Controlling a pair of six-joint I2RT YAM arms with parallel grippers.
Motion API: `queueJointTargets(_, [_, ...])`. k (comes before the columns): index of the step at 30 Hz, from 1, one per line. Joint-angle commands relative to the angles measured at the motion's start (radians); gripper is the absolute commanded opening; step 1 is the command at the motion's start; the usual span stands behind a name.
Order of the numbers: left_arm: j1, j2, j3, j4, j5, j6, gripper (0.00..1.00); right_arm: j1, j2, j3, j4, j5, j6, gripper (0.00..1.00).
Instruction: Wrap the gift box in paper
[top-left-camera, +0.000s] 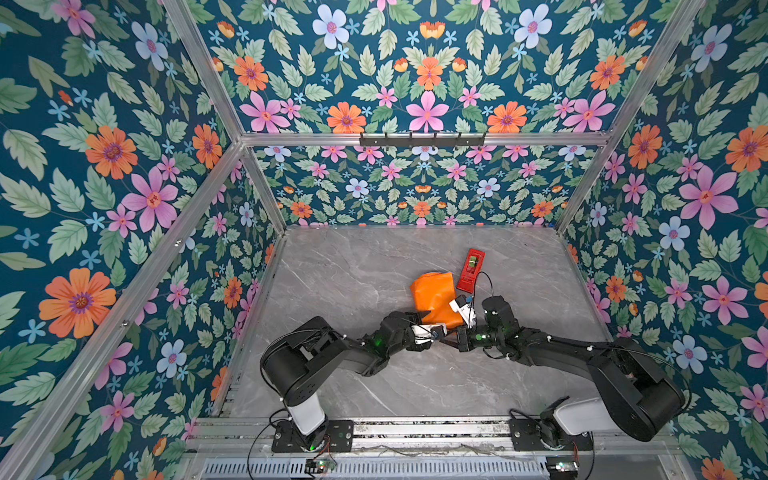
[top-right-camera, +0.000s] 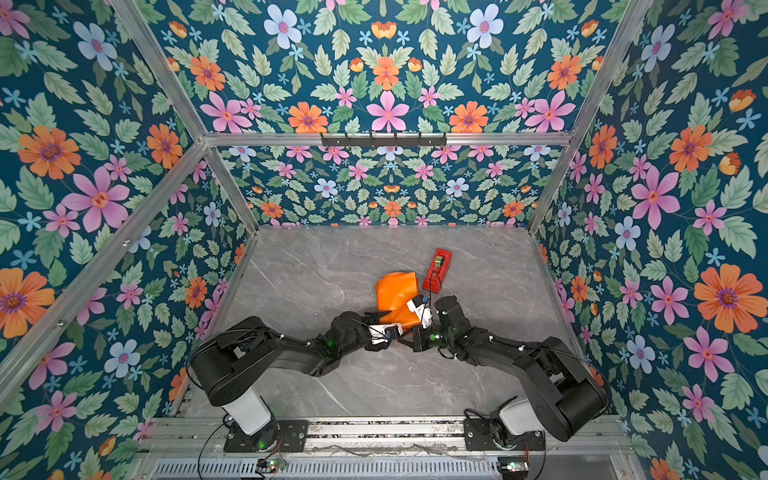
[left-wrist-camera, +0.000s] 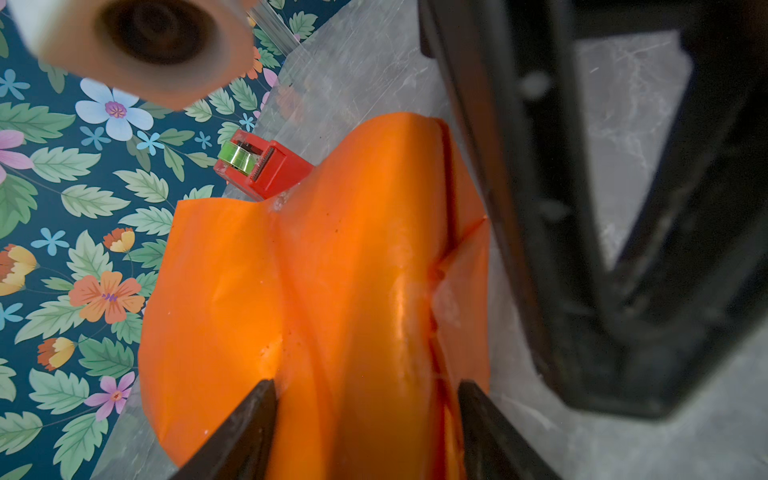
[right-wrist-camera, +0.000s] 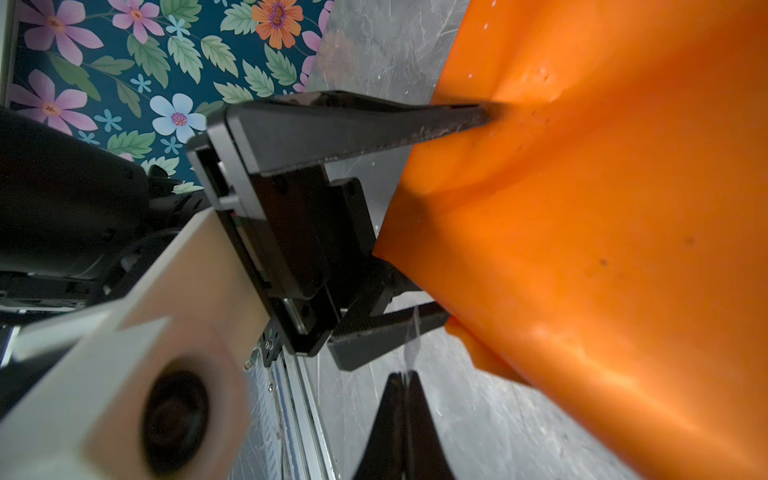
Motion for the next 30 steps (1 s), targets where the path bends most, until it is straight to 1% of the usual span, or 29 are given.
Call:
queueJointTargets(1, [0.001, 0.005, -0.005, -0.119, 0.005, -0.017, 0.69, 0.004, 0.007, 0.006, 0.047, 0.015, 0.005, 0.0])
queueJointTargets(30, [0.003, 0.004, -0.004, -0.123, 0.01, -0.018, 0.69, 0.005, 0.032, 0.02, -0.001, 0.104, 0.02, 0.0])
